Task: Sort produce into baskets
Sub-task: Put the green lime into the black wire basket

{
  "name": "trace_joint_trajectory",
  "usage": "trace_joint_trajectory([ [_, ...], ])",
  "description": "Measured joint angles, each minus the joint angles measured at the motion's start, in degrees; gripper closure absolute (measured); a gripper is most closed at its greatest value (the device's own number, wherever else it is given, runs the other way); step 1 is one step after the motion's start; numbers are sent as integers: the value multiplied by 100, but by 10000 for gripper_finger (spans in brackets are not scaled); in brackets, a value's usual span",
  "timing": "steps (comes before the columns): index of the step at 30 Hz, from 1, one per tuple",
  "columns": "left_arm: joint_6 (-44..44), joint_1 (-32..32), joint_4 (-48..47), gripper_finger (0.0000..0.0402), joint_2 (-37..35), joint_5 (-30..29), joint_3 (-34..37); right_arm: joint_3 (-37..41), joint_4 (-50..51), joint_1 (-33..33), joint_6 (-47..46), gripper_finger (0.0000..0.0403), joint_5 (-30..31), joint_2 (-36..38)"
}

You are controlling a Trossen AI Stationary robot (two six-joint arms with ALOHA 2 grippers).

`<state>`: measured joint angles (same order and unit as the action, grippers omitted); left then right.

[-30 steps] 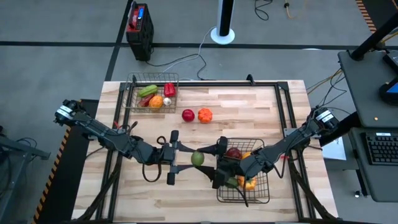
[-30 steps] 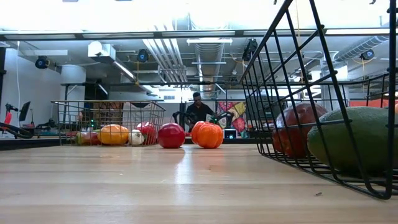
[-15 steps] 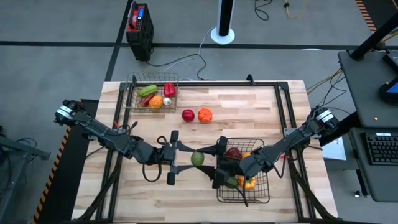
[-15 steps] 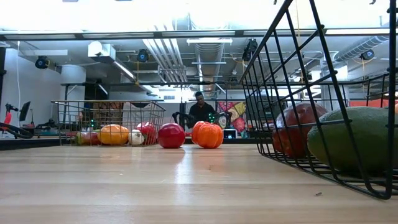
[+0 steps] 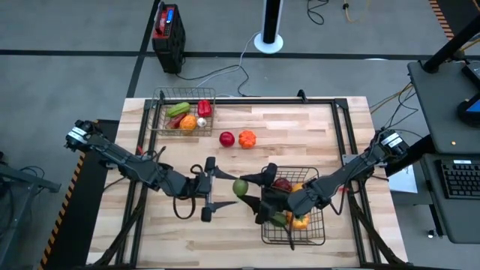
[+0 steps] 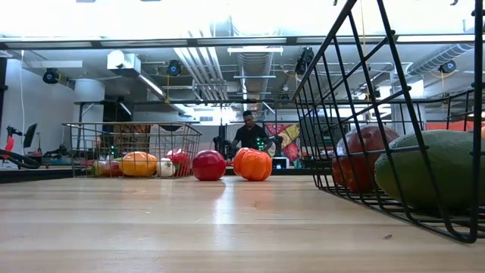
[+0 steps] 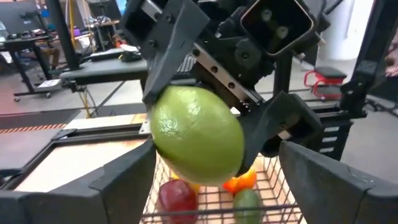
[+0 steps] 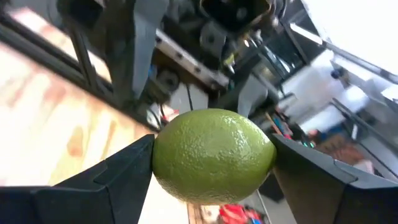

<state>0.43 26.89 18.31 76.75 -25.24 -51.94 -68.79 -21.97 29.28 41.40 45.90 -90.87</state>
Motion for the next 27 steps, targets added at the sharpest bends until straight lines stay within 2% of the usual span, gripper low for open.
trace_joint_trajectory([
  [3, 48, -4, -306, 82, -100, 0, 0, 0, 378, 11, -272, 105, 373, 0],
  [6, 50, 6, -986, 82, -323, 8, -45, 0, 1213, 9, -1099, 106, 738, 4],
  [9, -202, 9, -1967, 81, -576, -131, -191, 2, 2430, 43, -2560, 108, 1110, 12],
  [13, -663, 11, -3006, 81, -885, -585, -282, 2, 3986, 147, -4851, 107, 1084, 55],
  [15, -795, 11, -3263, 81, -988, -823, -280, 1, 4579, 227, -5702, 106, 907, 55],
  [19, -848, 11, -3356, 81, -1104, -1154, -278, -308, 5625, 348, -6882, 108, 214, 72],
  [21, -847, 11, -3358, 81, -1118, -1166, -278, -560, 6124, 351, -7342, 109, -395, 83],
  [25, -846, 11, -3365, 81, -1122, -1171, -278, -937, 6978, 170, -8488, 106, -2429, 85],
  [27, -846, 11, -3378, 81, -1107, -1171, -278, -968, 7160, 58, -8939, 105, -3264, 85],
])
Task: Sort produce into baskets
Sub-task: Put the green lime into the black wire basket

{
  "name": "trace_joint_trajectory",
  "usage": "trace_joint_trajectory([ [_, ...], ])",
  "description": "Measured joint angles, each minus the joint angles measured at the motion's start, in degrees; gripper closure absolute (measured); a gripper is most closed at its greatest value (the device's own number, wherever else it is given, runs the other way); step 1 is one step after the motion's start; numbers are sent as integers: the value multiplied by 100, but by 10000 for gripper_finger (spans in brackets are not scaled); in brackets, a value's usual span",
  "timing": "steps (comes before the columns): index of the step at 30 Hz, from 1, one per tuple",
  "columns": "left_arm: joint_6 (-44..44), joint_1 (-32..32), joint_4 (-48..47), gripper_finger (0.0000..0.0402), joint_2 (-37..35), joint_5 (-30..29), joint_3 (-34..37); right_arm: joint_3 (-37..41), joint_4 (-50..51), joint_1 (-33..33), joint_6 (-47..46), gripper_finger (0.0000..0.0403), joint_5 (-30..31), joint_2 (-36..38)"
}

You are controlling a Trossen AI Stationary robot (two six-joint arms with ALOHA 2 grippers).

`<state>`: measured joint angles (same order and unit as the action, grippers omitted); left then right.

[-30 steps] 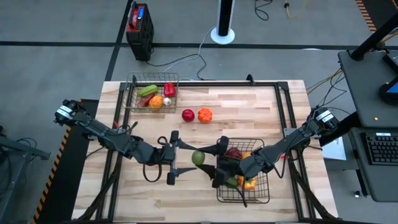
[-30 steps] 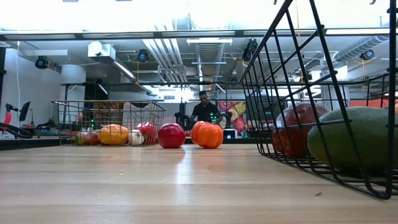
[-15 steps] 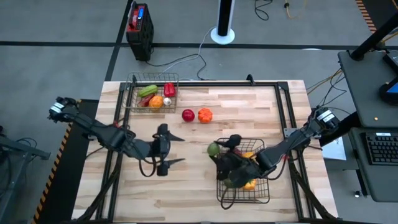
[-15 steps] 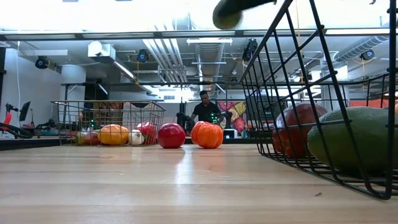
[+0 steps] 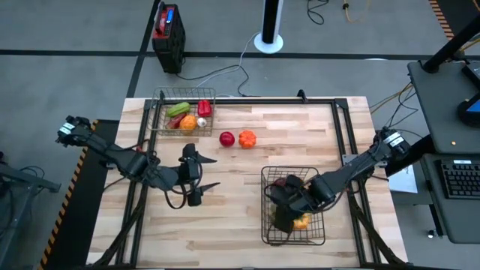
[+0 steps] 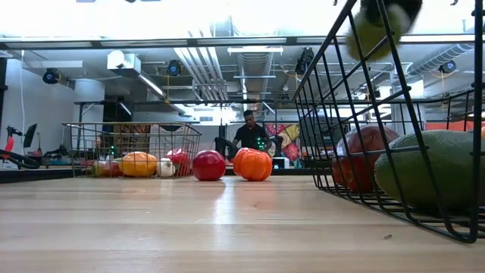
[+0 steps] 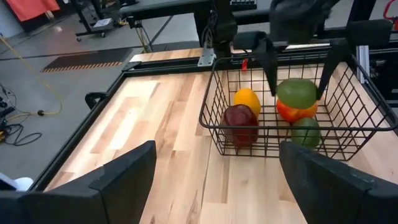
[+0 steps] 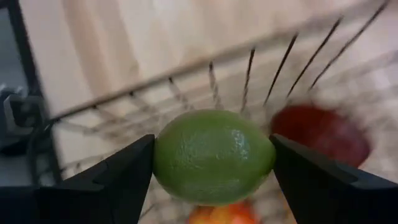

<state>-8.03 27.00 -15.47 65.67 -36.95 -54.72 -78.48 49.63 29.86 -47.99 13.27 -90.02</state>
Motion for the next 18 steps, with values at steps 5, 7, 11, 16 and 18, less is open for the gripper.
trace_joint_trajectory([
  [5, 0, 0, -6, 81, 105, -1, 4, 9, 166, -153, -212, 107, -938, -2],
  [7, 0, 0, -7, 81, 165, -2, 4, 11, 230, -178, -197, 106, -1046, -9],
  [11, 0, 0, -56, 81, 272, 0, 9, 17, 423, -178, 23, 97, -1187, -11],
  [16, -9, 0, -50, 81, 352, -7, 11, 28, 884, -176, 223, 91, -1181, -11],
  [18, -15, 0, -48, 81, 368, -9, 11, 43, 999, -198, 254, 90, -1148, -12],
])
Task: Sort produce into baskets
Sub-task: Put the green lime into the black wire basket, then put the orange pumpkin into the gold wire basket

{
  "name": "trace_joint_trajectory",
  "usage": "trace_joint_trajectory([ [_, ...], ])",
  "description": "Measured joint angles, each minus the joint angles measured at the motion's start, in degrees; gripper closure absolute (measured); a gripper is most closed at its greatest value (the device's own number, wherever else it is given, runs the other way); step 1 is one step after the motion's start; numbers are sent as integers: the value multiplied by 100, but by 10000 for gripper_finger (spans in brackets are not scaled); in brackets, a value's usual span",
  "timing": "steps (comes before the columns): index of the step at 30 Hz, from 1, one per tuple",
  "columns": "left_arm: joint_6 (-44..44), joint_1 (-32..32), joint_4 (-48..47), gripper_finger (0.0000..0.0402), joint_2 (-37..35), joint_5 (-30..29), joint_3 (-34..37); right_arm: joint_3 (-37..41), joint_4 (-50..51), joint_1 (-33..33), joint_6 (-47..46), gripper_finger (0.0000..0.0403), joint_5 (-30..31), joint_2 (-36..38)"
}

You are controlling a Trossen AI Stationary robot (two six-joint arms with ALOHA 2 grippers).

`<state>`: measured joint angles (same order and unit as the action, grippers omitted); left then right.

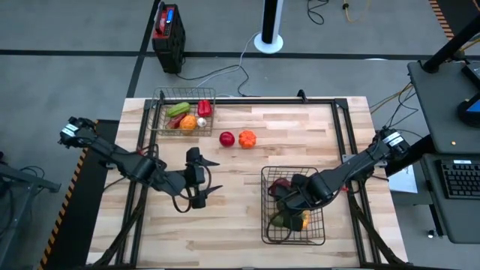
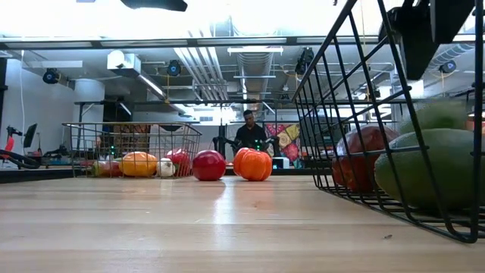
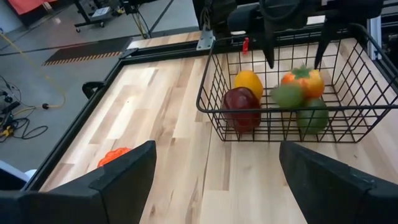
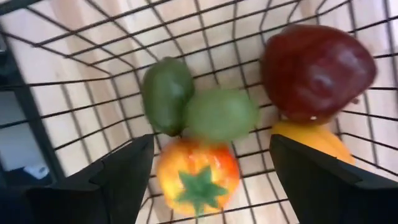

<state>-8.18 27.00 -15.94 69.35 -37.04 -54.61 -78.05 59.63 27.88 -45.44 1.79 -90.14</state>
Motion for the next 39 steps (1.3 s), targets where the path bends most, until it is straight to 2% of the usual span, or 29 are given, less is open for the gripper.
trace_joint_trajectory([
  [17, -7, 0, 7, 81, 32, -2, 0, 3, -15, -55, 143, 65, 125, -3],
  [20, -8, 0, 7, 81, 32, -2, 0, 8, -315, -54, 180, 68, 403, -3],
  [23, -39, 0, 7, 81, 32, -2, 0, 21, -1219, -53, 616, 71, 664, -3],
  [27, -51, 0, 8, 81, 32, -2, 0, 133, -3052, -40, 1672, 73, 662, -3],
  [32, -122, 0, 7, 81, 32, 1, 0, 366, -4955, -40, 2961, 72, 69, -3],
  [39, -184, 0, 7, 81, 32, 2, 0, 747, -6589, -42, 4544, 74, -413, -3],
])
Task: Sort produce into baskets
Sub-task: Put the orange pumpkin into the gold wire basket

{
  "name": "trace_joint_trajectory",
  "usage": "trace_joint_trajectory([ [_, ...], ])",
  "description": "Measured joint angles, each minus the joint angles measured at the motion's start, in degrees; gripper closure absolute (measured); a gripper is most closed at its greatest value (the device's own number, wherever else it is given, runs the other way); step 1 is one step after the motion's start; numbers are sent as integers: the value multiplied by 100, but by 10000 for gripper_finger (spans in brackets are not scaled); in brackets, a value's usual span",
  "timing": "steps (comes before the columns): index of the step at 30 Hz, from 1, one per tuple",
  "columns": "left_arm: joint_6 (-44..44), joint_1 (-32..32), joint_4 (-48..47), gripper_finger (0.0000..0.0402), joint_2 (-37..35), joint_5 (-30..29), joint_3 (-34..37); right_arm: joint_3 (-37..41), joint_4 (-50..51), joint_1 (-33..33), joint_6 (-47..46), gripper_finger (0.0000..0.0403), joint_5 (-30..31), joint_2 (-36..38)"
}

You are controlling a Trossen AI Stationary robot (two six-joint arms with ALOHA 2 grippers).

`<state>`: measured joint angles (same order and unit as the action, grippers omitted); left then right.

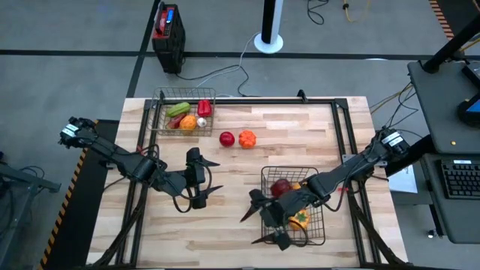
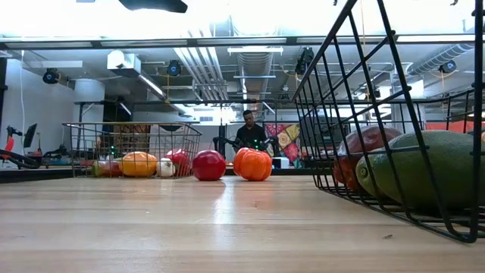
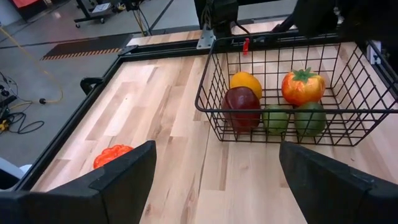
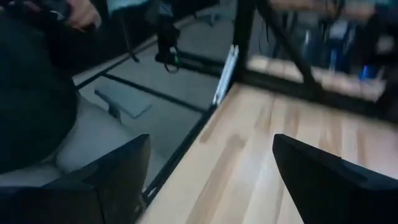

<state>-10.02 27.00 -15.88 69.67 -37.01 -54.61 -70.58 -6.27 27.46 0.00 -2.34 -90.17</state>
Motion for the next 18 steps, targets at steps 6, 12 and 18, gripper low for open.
trace_joint_trajectory([
  [6, -17, 0, 56, 81, 0, 3, 0, 461, -1258, -116, 1048, 76, -17, -2],
  [12, 318, 8, 184, 81, 0, 542, 0, 944, -2270, -300, 1618, 76, 642, 31],
  [18, 1724, 44, 940, 81, 1, 2495, 187, 1177, -2292, -313, 1890, 76, 2659, 246],
])
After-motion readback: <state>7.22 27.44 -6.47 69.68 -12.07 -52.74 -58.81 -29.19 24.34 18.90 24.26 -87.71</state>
